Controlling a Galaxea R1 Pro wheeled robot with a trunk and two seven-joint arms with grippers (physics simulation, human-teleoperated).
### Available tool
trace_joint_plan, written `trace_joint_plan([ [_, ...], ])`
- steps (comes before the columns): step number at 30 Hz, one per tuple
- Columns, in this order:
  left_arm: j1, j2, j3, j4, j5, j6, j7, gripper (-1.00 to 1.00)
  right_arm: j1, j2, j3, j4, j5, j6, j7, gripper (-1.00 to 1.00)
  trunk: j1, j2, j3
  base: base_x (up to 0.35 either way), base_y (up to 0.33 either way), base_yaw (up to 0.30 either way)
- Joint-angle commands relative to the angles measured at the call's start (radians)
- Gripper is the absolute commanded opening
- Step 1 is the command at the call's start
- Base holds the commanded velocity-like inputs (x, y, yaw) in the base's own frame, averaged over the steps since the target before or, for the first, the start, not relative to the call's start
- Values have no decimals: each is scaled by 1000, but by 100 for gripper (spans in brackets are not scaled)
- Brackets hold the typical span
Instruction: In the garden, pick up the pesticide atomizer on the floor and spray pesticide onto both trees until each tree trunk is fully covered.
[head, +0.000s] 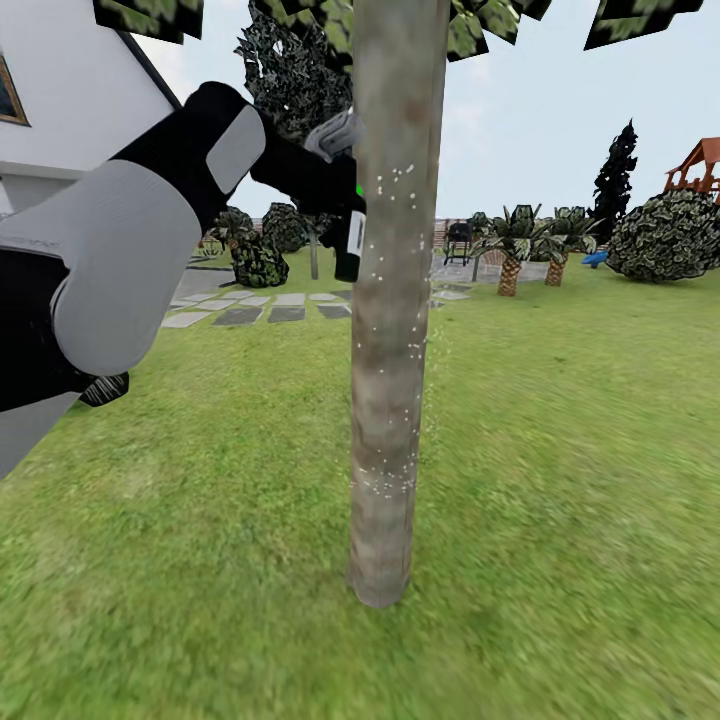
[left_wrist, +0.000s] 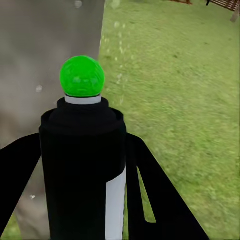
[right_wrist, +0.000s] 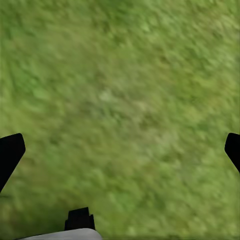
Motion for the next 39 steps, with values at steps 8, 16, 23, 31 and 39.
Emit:
trace_joint_plan([
  [8,1,7,1,-1,-11,-19,7,-100,0,0,0,0,0,0,0,100,0,0,0,0,0,0],
  [16,2,22,1,144,-46,-133,5,-100,0,0,0,0,0,0,0,100,0,0,0,0,0,0],
  [23,16,0,-1,192,-46,-188,0,-100,0,0,0,0,-1,0,0,100,0,0,0,0,0,0],
  [31,114,0,-1,193,-48,-221,0,-100,0,0,0,0,0,0,0,100,0,0,0,0,0,0],
  [39,169,0,-2,194,-46,-256,-3,-100,0,0,0,0,-1,0,0,100,0,0,0,0,0,0],
])
